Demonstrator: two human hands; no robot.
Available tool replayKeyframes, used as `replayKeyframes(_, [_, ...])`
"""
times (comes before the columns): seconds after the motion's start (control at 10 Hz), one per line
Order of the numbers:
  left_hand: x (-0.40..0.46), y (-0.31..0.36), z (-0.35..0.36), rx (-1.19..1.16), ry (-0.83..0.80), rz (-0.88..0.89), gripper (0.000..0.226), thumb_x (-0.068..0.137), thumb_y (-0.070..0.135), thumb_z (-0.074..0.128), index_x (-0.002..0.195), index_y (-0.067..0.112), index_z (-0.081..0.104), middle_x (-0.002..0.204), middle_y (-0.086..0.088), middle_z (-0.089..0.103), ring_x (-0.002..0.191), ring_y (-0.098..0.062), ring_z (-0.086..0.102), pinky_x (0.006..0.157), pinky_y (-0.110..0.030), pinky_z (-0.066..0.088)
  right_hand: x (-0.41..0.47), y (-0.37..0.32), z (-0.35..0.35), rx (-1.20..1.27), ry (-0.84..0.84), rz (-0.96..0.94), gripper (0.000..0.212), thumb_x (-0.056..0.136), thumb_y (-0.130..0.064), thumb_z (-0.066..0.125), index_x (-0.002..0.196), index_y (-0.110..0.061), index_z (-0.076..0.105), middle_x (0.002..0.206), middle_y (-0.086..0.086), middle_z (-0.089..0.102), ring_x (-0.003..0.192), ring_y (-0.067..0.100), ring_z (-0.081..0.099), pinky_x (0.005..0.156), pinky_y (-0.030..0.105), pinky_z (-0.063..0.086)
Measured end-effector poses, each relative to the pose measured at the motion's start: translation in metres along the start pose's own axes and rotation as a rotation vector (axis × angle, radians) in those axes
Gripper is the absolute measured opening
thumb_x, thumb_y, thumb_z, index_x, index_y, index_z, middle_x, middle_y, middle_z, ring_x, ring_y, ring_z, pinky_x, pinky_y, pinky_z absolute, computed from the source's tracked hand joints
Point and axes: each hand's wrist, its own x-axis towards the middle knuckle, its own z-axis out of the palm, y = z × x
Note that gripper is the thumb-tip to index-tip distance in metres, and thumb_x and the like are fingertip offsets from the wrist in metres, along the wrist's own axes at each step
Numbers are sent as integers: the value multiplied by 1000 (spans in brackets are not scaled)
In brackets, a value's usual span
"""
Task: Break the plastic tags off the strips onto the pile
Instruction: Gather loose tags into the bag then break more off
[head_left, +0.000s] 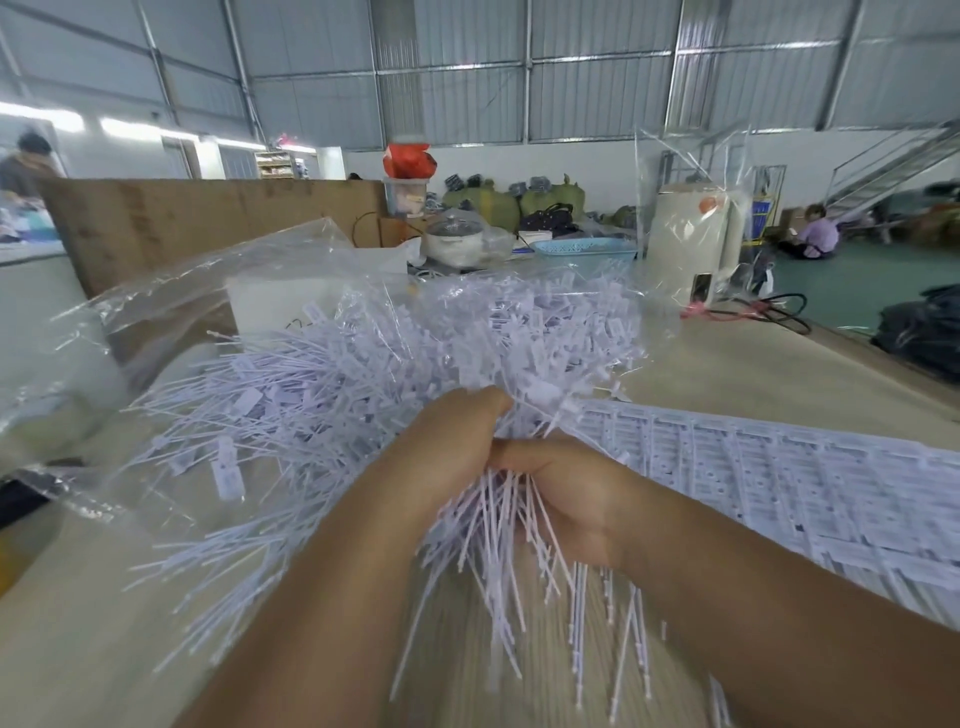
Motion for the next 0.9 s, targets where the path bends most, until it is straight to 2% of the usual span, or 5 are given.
replayKeyframes(0.2, [-8, 0, -1, 546, 218, 139, 40, 96, 40, 48, 124, 12, 55, 105, -7, 56, 97, -25, 48, 63, -24, 38, 12, 3, 6, 11, 186, 65, 53, 79, -8, 62, 129, 4, 50, 106, 21, 66, 92, 26, 61, 73, 33, 47])
replayKeyframes(0.3, [2, -12, -12, 758, 316, 23, 64, 88, 60, 46, 139, 22, 41, 136, -7, 42, 124, -30, 37, 92, -44, 40, 12, 3, 5, -46, 153, 65, 107, 37, -27, 80, 135, 0, 45, 127, 18, 60, 118, 30, 56, 101, 45, 45])
replayKeyframes(0.4, [9, -20, -13, 634, 218, -93, 68, 88, 61, 43, 144, 23, 36, 144, -7, 35, 133, -33, 28, 80, -36, 40, 13, 3, 7, -78, 142, 68, 110, 34, -25, 79, 136, -2, 46, 130, 13, 60, 118, 29, 57, 101, 49, 46])
replayKeyframes(0.6, [13, -18, 0, 364, 163, -3, 71, 84, 60, 46, 141, 18, 40, 142, -11, 39, 129, -36, 42, 102, -52, 40, 20, 1, 14, -52, 129, 39, 38, 87, -2, 57, 125, -4, 50, 115, 18, 66, 96, 17, 69, 83, 36, 58])
replayKeyframes(0.9, [10, -10, -4, -122, 107, 79, 42, 83, 42, 66, 115, 20, 50, 112, 0, 57, 92, -12, 57, 65, -29, 40, 34, 6, 20, -2, 328, -86, 69, 89, -5, 62, 147, -7, 24, 132, 22, 54, 113, 34, 60, 93, 49, 52])
